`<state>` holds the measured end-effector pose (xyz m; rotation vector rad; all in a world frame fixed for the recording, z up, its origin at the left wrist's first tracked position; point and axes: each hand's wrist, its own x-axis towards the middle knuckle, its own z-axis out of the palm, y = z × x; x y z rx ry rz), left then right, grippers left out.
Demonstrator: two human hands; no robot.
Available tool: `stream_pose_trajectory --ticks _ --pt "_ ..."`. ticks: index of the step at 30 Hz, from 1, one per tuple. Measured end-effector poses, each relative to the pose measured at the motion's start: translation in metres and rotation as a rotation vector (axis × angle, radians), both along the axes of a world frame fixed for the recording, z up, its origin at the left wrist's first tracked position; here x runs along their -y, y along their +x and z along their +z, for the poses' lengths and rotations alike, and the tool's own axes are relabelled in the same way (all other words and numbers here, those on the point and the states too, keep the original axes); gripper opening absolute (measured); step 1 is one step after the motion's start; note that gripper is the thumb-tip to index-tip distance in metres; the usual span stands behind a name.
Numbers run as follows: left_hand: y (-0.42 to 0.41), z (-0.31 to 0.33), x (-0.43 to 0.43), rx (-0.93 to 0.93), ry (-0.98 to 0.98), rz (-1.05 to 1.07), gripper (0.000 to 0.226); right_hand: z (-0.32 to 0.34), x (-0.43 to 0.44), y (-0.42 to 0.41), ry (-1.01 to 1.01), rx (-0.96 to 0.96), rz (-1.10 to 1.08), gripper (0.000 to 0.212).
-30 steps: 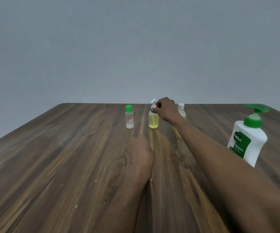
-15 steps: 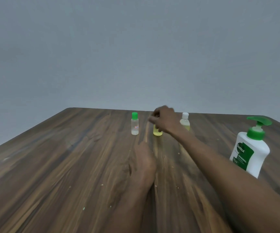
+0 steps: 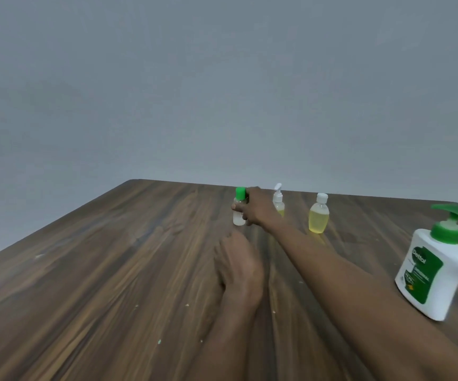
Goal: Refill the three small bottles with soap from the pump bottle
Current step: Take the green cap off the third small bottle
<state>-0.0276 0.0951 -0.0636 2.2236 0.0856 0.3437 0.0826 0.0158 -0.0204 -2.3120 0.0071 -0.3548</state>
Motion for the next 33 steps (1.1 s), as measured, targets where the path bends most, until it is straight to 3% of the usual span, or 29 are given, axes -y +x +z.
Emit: stream_pose_trajectory --ticks 2,5,7,10,12,20,24,33 --pt "0.0 0.004 -0.002 0.064 -0.019 0.012 0.046 0.014 0.015 -0.029 0.075 0.057 0.022 0.024" --pt "-0.001 0.007 0.004 0.114 -0.206 -0.132 0.081 0.024 0.046 -0.081 0.219 0.089 0.069 0.021" --pt "-0.009 0.008 0.016 0.128 -0.244 -0.227 0.072 0.018 0.068 -0.116 0.265 0.079 0.08 0.021" --pt "-0.023 0.007 0.034 0.144 -0.238 -0.393 0.04 0.003 0.096 -0.156 0.292 0.092 0.043 0.022" --pt "-0.033 0.006 0.043 0.105 -0.254 -0.495 0.034 -0.003 0.111 -0.174 0.291 0.099 0.035 0.022" --pt "-0.053 0.006 0.043 0.084 -0.247 -0.607 0.035 -0.018 0.109 -0.201 0.203 0.117 -0.027 0.042" --pt "-0.054 -0.005 0.033 0.035 -0.225 -0.596 0.037 -0.012 0.11 -0.201 0.058 0.228 -0.166 0.056" --pt "-0.055 -0.015 0.039 0.069 -0.306 -0.588 0.031 -0.006 0.105 -0.197 -0.231 0.291 -0.154 0.044"
